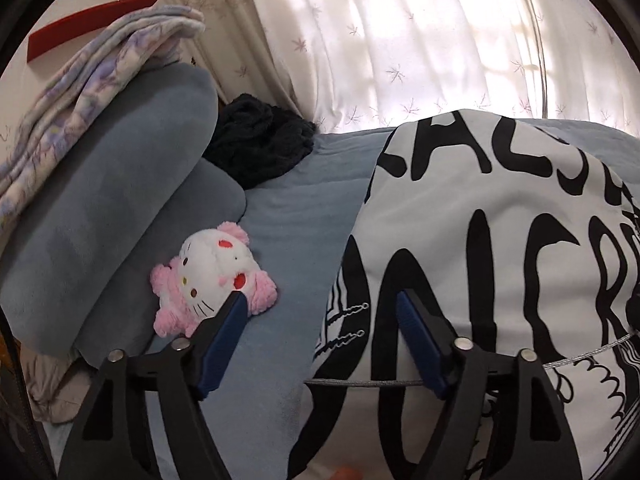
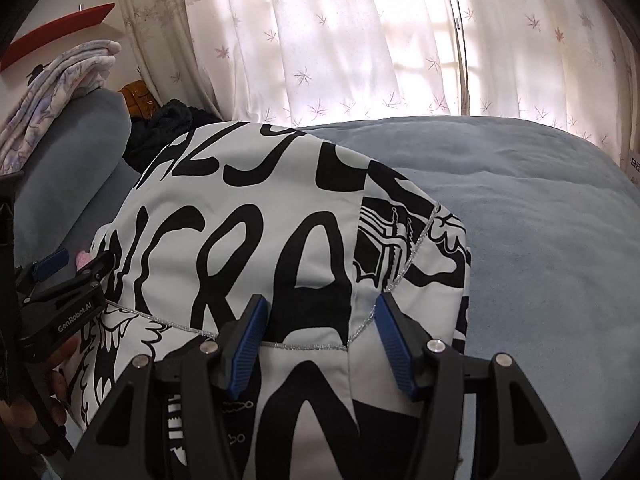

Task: Fold large clothes
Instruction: 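Lower the hoodie onto the stack and open both grippers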

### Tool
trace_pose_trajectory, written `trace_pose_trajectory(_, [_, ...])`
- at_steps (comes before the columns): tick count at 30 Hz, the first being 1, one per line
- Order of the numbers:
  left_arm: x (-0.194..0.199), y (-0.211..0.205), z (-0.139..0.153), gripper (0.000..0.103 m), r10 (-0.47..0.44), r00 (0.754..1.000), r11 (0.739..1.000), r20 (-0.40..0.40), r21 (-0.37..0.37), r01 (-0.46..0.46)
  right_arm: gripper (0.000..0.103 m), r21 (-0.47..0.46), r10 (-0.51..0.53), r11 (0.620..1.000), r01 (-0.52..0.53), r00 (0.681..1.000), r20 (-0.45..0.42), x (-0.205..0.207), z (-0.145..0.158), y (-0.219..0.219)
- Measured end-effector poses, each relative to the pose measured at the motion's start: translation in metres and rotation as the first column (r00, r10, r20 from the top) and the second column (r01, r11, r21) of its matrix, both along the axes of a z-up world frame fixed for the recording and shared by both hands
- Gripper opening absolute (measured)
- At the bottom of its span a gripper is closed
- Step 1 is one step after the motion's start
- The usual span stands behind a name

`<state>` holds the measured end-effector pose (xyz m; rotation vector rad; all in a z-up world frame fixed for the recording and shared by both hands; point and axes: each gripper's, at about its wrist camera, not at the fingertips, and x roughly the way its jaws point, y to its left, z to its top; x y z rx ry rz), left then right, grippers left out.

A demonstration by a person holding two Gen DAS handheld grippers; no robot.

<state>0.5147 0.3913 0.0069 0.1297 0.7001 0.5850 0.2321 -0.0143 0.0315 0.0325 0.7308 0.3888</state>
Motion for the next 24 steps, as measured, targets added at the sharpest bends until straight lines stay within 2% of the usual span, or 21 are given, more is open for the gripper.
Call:
trace_pose_trajectory(7, [-0.005,0.007,-0.004,0.081,0.011,1.000,0.999,0.009,-0.047,-0.011,0.057,-0.033,0.000,0.999,0.000,1.000,-0.004,-0.003,-0.002,0.005])
trace_pose_trajectory(10, [-0.011,0.009,0.001,0.081,0.014,0.999,0.995,0.032,-0.100,-0.011,0.058,-0.032,0.006,0.999,-0.006,1.000,-0.001,-0.006,0.003,0.002])
trace_pose_trajectory(13, [-0.021,0.010,0.009,0.081,0.017,0.999,0.988,0.033,-0.153,-0.012,0.064,-0.054,0.034,0.998,-0.034,0.999,0.007,-0.016,0.012,0.000])
trace_pose_trajectory(15, [-0.028,0.006,0.013,0.081,0.020,1.000,0.987,0.022,-0.161,-0.017,0.074,-0.075,0.030,0.997,-0.029,0.999,0.015,-0.026,0.020,-0.002])
trace_pose_trajectory(19, [-0.045,-0.009,0.027,0.081,-0.006,1.000,0.986,0.006,-0.169,0.007,0.076,-0.050,0.038,0.998,-0.038,0.999,-0.004,-0.051,0.043,-0.014])
trace_pose_trajectory(24, [-0.085,-0.037,0.060,0.081,-0.072,0.997,0.964,0.007,-0.256,0.072,0.079,-0.044,0.053,0.998,-0.054,0.998,-0.021,-0.092,0.078,-0.032])
